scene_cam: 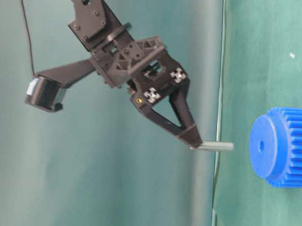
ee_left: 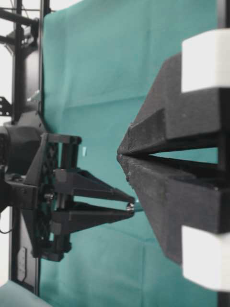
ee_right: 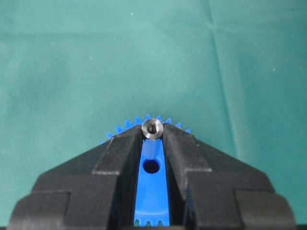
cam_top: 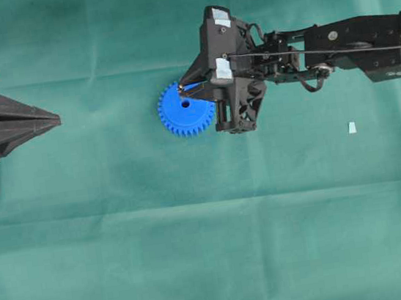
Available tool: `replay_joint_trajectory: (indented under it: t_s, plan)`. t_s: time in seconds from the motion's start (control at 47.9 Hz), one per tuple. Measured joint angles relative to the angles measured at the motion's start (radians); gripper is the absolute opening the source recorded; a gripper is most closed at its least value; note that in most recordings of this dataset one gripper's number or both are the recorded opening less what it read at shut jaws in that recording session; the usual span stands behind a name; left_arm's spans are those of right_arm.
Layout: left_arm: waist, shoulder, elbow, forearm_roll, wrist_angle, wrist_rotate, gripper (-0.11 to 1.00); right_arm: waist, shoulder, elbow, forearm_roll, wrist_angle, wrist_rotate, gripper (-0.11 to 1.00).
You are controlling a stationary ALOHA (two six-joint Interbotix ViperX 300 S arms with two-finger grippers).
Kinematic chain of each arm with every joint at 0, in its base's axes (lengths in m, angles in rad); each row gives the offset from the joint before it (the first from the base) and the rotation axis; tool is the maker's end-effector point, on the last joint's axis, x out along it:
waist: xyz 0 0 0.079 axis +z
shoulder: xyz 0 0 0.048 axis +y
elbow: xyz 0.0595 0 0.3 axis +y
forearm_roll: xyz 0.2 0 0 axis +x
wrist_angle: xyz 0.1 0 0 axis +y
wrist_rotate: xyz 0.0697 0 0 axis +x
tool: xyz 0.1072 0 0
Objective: Insert the shaft into the center hole of the gear.
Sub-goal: 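Align the shaft over the gear's center hole and lower it in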
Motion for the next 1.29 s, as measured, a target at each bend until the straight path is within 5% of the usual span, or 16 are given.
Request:
replay_joint_trajectory:
  t_s: [0.355,1.294]
  plan:
    - [-0.002,0.000,0.000,-0.002,0.006,0.002,0.00,-0.015,0.091,-0.005,0.003,-0.058,0.006,0.17]
    - [0.000,0.000,0.000,-0.002,0.012,0.000,0.00,-0.002,0.055,-0.005,0.035,-0.086,0.011,0.17]
